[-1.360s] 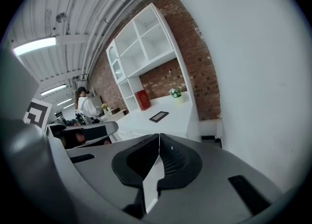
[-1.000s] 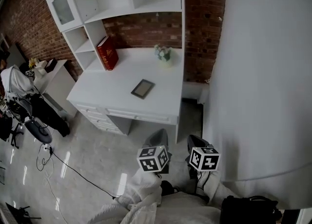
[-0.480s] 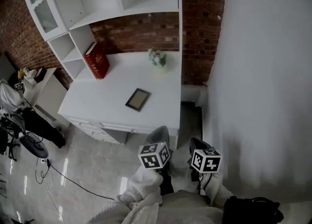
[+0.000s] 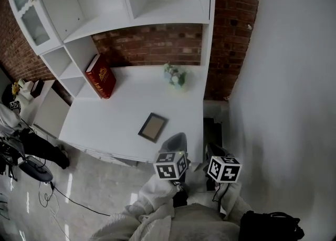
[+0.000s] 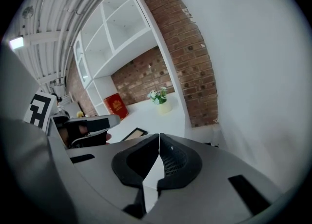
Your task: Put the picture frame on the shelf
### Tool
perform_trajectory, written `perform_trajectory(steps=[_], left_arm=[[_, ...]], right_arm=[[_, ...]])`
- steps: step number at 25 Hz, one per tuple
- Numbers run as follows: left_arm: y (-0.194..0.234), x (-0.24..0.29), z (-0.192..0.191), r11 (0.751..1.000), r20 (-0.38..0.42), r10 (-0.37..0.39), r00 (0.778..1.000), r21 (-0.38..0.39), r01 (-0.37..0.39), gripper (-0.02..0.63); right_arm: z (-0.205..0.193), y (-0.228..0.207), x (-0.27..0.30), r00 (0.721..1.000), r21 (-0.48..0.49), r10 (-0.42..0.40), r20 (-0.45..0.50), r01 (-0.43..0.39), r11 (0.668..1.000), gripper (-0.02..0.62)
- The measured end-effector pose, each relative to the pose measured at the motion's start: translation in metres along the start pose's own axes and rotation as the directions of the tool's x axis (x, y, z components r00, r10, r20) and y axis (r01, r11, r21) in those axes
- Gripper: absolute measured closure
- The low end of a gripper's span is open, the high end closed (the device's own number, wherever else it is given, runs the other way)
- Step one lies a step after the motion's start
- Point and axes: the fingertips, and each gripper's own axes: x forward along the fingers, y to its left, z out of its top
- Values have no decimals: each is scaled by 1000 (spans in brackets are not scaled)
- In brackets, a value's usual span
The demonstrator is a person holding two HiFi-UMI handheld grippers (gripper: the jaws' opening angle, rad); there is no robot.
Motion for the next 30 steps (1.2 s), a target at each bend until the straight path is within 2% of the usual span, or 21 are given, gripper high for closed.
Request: perform_trajectory(steps=[8,16,23,30], left_arm=[[50,56,41,1000,-10,-16,1000,19,16,598],[67,83,45,999,-40,-46,998,-9,46,598],[101,85,31,997,-49,39,998,-71,-42,598],[140,70,37,981,-40,159,986,-110,-163,598]], right_arm=[[42,10,71,1000,16,-21,19,21,1000,571],[53,12,102,999,9,-48,-17,49,999,571],[50,23,126,998,-35,8,-65,-10,999,571],[60,54,161,984,-103,135,-118,-147,984,571]])
